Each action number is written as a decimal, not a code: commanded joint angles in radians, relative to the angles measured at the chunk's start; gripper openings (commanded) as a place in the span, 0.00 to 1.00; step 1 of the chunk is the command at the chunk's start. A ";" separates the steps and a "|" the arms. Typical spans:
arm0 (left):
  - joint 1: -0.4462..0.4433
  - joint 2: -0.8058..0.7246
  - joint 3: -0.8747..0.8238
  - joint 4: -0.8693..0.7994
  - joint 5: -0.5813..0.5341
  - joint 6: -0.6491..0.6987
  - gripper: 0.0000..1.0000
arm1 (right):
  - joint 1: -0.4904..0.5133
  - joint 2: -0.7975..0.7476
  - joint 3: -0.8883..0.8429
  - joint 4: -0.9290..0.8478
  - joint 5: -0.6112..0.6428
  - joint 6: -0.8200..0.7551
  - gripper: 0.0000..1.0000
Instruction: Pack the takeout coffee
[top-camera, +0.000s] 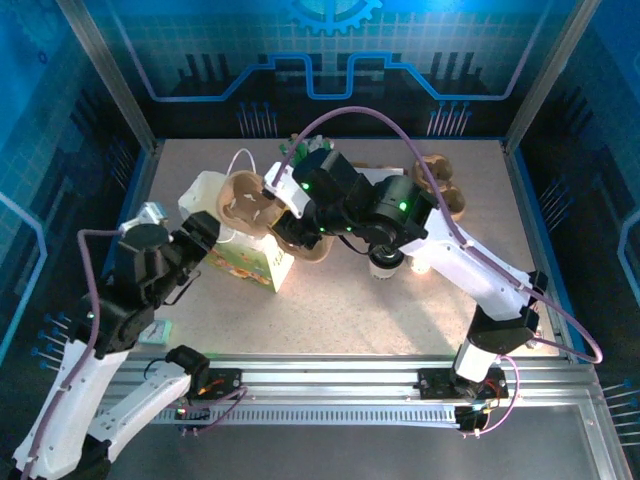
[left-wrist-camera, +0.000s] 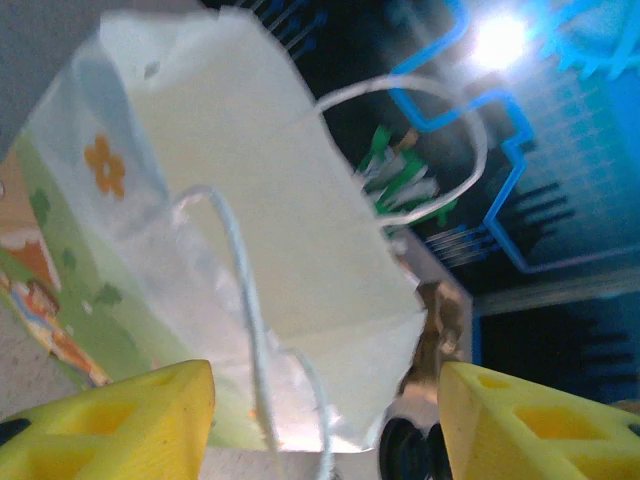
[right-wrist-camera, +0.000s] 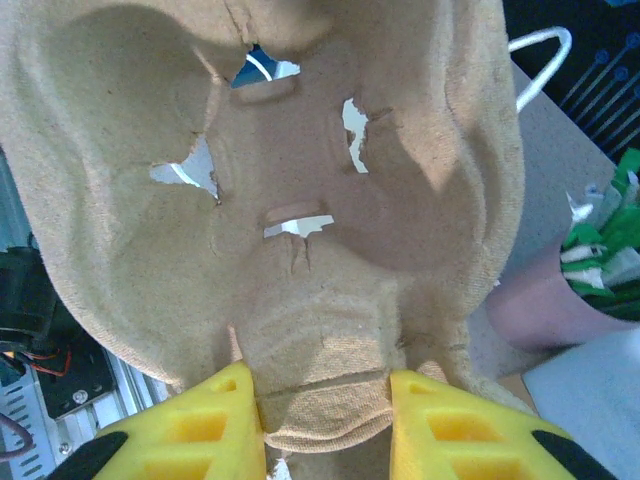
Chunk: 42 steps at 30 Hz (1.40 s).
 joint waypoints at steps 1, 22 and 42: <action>-0.005 -0.010 0.077 -0.052 -0.153 0.152 0.65 | 0.013 0.048 0.069 -0.009 -0.030 -0.055 0.30; -0.005 -0.104 -0.044 0.105 -0.480 0.565 0.73 | -0.019 0.433 0.514 -0.007 -0.012 -0.148 0.28; -0.004 -0.182 -0.195 0.207 -0.512 0.617 0.74 | -0.072 0.536 0.479 0.179 -0.056 -0.218 0.26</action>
